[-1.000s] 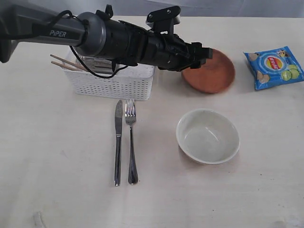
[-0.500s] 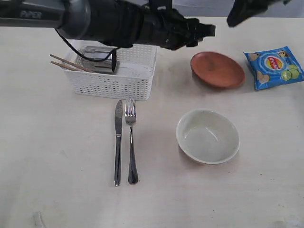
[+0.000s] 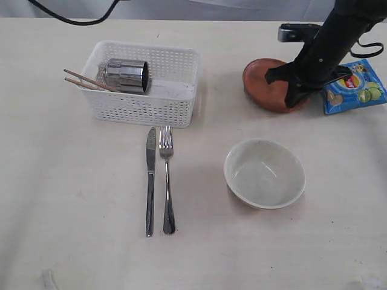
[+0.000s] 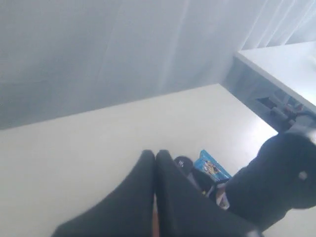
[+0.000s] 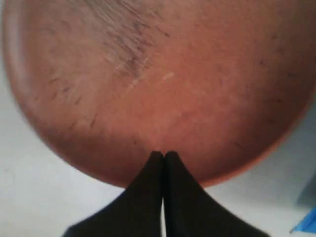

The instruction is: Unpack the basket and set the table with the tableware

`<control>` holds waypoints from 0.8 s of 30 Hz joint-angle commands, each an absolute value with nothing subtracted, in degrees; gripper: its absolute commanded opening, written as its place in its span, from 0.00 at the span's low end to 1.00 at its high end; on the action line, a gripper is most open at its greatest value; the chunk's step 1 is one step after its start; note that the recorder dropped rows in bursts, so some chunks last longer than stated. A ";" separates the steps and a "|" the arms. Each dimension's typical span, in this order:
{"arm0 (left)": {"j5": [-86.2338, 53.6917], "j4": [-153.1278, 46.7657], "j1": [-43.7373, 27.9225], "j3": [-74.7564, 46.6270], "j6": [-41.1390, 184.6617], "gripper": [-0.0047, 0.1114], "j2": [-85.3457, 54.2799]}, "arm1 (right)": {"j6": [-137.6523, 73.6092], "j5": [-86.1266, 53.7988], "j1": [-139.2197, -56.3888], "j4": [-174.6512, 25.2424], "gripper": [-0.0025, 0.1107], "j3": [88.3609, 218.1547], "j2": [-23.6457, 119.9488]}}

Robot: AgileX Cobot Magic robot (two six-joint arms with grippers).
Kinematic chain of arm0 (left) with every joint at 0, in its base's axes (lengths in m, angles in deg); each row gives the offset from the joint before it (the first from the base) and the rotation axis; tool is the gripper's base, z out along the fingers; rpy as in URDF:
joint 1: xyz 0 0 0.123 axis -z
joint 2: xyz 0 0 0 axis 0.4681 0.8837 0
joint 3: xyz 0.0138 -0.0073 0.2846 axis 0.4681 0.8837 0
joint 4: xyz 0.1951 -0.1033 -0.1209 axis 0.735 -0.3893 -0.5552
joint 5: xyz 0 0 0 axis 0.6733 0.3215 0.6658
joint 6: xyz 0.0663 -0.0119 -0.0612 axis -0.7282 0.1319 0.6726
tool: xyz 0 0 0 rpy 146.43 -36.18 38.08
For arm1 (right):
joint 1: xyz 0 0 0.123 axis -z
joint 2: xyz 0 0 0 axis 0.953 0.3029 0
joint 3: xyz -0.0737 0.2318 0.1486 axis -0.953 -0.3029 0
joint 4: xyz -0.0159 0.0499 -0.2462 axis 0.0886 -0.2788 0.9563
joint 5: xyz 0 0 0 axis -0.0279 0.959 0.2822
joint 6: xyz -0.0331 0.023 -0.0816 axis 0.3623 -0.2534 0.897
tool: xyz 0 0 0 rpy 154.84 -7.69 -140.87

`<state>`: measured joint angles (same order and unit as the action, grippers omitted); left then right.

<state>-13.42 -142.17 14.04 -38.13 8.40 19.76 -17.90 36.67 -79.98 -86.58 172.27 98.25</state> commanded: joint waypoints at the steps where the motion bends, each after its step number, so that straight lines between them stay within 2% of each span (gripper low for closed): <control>1: -14.49 -141.79 13.95 -37.76 6.45 0.04 17.35 | -18.99 34.70 -81.25 -85.51 0.02 172.21 100.23; 13: -15.64 -140.41 13.95 -36.70 5.57 0.04 15.33 | -18.15 33.44 -80.98 -87.04 0.02 172.31 96.17; 17: -21.82 -140.52 9.27 -28.22 5.82 0.04 9.39 | -13.28 33.15 -70.08 -101.67 0.03 172.31 88.20; 18: -21.01 -140.63 6.88 -26.14 6.62 0.04 7.82 | -13.43 33.30 -66.59 -101.77 0.10 172.31 87.05; 19: -18.87 -140.63 4.33 -24.30 8.05 0.04 6.51 | -14.12 33.58 -63.09 -101.77 0.21 172.31 86.58; 20: -15.90 -140.63 1.69 -22.86 9.05 0.04 5.44 | -15.00 33.68 -60.09 -102.11 0.36 172.19 86.58; 21: -12.20 -140.63 -1.13 -21.53 9.82 0.04 4.93 | -15.56 33.68 -57.60 -102.11 0.57 172.19 87.33; 22: -9.36 -140.63 -3.02 -20.56 9.99 0.04 4.62 | -16.73 33.48 -56.07 -102.11 0.73 172.19 88.10; 23: -5.97 -140.63 -5.14 -19.96 9.99 0.04 4.62 | -17.34 33.48 -55.18 -102.11 0.82 172.19 89.45; 24: -4.10 -140.63 -7.02 -19.07 9.99 0.04 4.62 | -17.34 33.20 -54.78 -101.32 0.82 172.19 91.32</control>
